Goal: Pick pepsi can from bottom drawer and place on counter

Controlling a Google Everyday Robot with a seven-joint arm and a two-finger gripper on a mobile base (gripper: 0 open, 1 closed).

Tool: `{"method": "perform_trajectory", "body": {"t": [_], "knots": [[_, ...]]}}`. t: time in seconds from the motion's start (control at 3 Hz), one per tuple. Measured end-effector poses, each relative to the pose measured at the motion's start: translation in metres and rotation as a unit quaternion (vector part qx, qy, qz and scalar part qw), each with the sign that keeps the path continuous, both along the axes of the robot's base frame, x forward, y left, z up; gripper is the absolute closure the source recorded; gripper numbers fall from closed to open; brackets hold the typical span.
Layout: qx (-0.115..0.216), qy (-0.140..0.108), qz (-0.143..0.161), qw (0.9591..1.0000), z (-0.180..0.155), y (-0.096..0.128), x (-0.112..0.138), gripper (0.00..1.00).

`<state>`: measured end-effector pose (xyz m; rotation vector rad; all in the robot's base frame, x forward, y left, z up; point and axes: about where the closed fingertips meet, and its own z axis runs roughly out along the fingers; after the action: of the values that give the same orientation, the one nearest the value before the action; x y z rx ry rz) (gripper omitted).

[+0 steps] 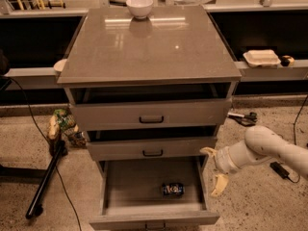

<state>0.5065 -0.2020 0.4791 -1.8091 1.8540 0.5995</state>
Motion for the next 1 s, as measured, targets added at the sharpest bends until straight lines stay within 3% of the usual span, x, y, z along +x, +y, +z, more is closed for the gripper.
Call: {"method": "perform_trajectory", "body": {"t": [0.67,1.0], "knots": [[-0.003,0.039,-0.014,0.9992,-0.143,-0.026,0.027,0.0],[0.003,0.047,-0.029,0.9985,-0.192,-0.028,0.041,0.0]]}}
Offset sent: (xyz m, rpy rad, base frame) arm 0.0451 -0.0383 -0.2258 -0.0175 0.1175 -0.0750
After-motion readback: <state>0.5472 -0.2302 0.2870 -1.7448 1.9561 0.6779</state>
